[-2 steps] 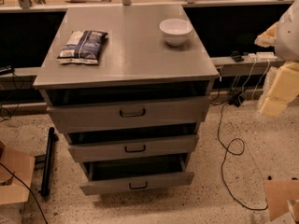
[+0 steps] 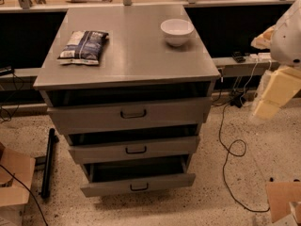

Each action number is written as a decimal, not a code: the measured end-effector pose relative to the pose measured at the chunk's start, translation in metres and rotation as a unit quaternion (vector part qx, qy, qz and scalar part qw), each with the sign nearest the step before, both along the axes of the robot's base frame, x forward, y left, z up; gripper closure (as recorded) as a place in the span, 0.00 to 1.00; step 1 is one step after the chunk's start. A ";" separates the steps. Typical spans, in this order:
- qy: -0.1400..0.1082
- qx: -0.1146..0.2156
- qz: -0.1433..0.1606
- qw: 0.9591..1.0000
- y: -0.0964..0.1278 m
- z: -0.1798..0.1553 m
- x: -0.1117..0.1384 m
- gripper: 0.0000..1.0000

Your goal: Open top drawer

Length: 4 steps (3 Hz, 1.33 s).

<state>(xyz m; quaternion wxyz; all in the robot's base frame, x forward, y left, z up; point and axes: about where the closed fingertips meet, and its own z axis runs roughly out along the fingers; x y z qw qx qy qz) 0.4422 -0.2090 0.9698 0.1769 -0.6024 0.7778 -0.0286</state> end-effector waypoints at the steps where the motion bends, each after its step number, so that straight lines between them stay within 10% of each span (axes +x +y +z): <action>1: -0.021 0.067 0.019 0.997 0.013 -0.012 0.008 0.00; 4: 0.000 0.083 0.016 0.996 0.048 -0.081 0.025 0.00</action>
Offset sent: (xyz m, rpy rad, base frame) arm 0.0080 0.0060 -0.0146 0.0975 -0.0295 0.0246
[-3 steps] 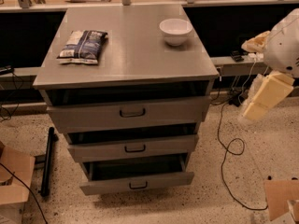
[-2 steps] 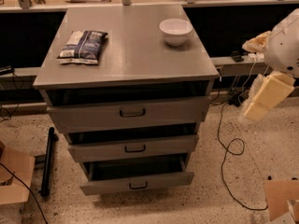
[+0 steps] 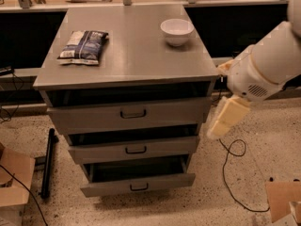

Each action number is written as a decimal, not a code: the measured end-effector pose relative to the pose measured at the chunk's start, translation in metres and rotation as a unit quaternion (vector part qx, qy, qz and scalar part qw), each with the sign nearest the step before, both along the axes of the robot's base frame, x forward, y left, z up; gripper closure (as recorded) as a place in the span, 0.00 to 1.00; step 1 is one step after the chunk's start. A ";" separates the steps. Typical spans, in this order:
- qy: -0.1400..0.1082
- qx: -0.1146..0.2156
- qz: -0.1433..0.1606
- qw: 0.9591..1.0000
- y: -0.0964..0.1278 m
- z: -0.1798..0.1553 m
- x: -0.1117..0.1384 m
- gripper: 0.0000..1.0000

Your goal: Open top drawer

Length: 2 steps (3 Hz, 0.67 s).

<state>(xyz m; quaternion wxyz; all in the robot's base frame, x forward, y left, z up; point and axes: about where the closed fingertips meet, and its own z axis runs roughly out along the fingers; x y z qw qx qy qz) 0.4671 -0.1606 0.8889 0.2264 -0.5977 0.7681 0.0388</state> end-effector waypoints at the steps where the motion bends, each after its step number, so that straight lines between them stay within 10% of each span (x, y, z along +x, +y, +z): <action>1: -0.003 0.040 -0.005 0.999 0.024 -0.060 0.021 0.00; 2: -0.018 0.074 -0.012 0.997 0.036 -0.091 0.042 0.00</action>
Offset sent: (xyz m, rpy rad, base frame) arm 0.0695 0.0480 -0.1297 0.2354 -0.0737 -0.0490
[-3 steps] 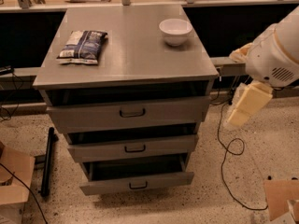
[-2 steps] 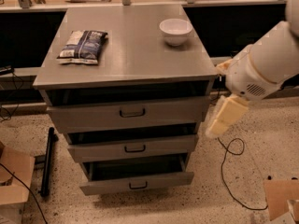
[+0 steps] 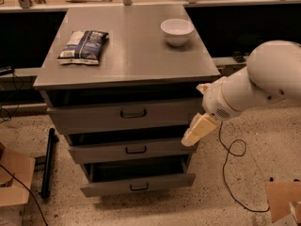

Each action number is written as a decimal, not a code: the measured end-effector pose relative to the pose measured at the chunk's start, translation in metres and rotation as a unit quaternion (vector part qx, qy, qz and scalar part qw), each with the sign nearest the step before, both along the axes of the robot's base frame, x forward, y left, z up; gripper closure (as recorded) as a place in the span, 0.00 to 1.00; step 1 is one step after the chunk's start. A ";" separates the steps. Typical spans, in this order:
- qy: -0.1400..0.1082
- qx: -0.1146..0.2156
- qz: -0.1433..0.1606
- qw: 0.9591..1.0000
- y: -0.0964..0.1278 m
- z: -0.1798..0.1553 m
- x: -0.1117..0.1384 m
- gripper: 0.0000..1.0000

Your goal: Open top drawer

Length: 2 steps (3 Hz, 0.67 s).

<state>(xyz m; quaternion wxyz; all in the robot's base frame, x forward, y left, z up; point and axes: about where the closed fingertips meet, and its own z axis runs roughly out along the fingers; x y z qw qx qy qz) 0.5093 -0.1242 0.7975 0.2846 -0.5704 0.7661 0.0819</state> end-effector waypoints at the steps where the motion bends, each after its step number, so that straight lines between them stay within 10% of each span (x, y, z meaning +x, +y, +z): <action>1: -0.009 0.003 -0.004 1.000 0.001 0.001 0.006 0.00; 2: -0.004 -0.001 0.000 1.000 0.013 -0.026 0.018 0.00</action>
Offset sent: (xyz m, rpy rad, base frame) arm 0.0392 0.0296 -0.0708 -0.0121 0.0124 0.0072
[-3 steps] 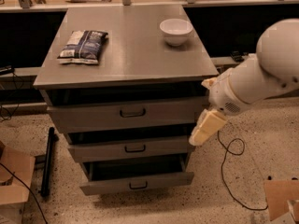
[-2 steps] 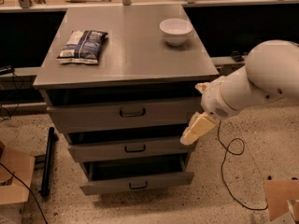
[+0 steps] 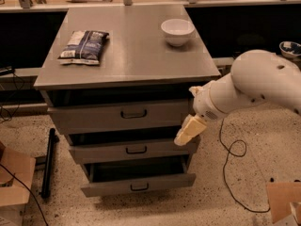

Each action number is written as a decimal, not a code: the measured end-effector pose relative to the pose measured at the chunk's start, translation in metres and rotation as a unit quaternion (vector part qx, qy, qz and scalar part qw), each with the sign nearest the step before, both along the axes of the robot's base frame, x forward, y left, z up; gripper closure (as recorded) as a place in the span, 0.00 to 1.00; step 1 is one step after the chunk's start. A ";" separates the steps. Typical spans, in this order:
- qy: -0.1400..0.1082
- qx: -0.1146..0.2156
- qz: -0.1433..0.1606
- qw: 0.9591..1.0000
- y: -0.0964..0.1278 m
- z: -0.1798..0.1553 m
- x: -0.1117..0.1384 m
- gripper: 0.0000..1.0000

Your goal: Open top drawer

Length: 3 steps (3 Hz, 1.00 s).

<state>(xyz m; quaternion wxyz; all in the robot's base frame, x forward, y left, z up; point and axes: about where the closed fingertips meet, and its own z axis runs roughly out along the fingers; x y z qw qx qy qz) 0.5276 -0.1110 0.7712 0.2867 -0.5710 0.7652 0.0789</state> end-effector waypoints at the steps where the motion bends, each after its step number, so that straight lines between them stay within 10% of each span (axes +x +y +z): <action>1: -0.005 0.002 0.005 1.000 0.011 -0.032 0.019 0.00; 3: -0.026 0.038 0.021 0.999 0.022 -0.084 0.081 0.00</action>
Offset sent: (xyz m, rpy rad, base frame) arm 0.0842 0.0198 -0.0883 0.0618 -0.0832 0.0200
